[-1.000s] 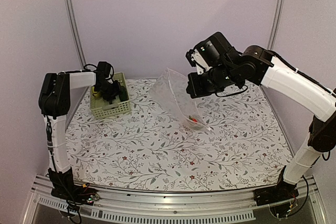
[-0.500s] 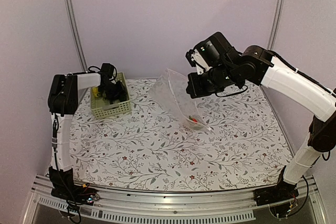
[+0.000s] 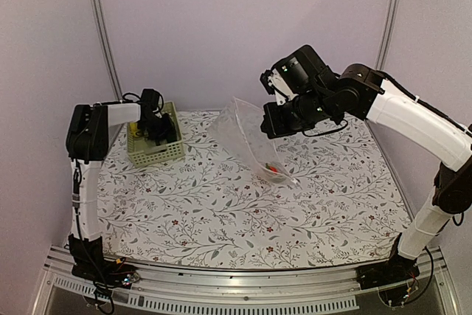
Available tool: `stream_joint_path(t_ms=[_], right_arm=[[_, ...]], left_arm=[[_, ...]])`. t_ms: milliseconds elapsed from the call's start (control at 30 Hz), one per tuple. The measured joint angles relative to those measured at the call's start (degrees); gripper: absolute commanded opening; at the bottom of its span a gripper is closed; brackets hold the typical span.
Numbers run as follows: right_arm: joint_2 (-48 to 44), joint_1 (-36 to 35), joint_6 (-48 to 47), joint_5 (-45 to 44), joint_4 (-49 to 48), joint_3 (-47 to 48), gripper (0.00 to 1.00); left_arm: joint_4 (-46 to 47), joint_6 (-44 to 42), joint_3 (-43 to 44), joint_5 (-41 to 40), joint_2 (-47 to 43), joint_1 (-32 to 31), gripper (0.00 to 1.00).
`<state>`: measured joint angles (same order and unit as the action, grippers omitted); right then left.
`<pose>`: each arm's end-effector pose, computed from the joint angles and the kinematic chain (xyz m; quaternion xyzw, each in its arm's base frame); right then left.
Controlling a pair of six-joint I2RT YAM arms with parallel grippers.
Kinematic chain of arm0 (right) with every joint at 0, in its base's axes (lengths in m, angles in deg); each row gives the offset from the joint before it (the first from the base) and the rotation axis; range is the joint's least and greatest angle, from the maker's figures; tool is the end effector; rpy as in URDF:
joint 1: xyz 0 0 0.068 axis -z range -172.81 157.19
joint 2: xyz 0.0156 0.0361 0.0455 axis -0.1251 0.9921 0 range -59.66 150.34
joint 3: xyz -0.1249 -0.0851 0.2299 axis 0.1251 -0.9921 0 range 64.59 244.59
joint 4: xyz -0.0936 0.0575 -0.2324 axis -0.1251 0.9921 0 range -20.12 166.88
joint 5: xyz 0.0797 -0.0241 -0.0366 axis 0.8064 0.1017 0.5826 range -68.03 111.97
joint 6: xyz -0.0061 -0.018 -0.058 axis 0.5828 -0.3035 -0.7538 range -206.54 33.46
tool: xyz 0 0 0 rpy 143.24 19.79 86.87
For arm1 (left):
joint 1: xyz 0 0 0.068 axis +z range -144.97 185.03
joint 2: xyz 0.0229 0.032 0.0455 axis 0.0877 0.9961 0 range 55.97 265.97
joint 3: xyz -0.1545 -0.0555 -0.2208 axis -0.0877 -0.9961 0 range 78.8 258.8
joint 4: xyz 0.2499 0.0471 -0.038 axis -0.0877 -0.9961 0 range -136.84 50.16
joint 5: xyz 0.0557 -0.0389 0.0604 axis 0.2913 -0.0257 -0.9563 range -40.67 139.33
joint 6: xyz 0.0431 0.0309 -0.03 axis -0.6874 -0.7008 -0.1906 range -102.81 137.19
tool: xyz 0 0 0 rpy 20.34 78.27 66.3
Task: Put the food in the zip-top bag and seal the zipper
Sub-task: Pick up the fake vegetable from the bin, then place the fake vegetable in the zipper food storage bag.
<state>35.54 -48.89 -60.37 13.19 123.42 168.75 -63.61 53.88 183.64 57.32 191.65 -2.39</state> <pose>0.2051 0.2923 0.3918 -0.2088 0.8963 0.2000 0.3364 0.5116 -0.0730 0.1309 -0.2197 0.9249 -0.1753 0.2560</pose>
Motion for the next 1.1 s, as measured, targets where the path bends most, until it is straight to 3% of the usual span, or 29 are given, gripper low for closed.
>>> stream_joint_path(t_ms=[200,533,767,833,867,1100], right_arm=[[0.0,0.0,0.0,0.31,0.0,0.0,0.0],[0.0,0.0,0.0,0.37,-0.02,0.0,0.0],[0.0,0.0,-0.02,0.59,-0.04,0.0,0.0],[0.0,0.0,-0.02,0.63,-0.04,0.0,0.0],[0.0,0.0,-0.02,0.81,-0.04,0.0,0.0],[0.0,0.04,-0.07,1.2,-0.09,0.13,0.0]], left_arm=[[1.92,-0.5,-8.17,-1.88,-9.42,0.0,0.37],[16.04,-2.71,-21.44,-4.13,-34.03,0.04,0.37],[24.68,-4.52,-37.62,-2.23,-50.36,-1.27,0.37],[25.88,-5.55,-41.35,-1.75,-56.94,-3.26,0.36],[27.93,-6.93,-44.04,-0.63,-66.2,-7.37,0.36],[32.28,-9.18,-51.1,-1.16,-82.18,-18.99,0.36]])
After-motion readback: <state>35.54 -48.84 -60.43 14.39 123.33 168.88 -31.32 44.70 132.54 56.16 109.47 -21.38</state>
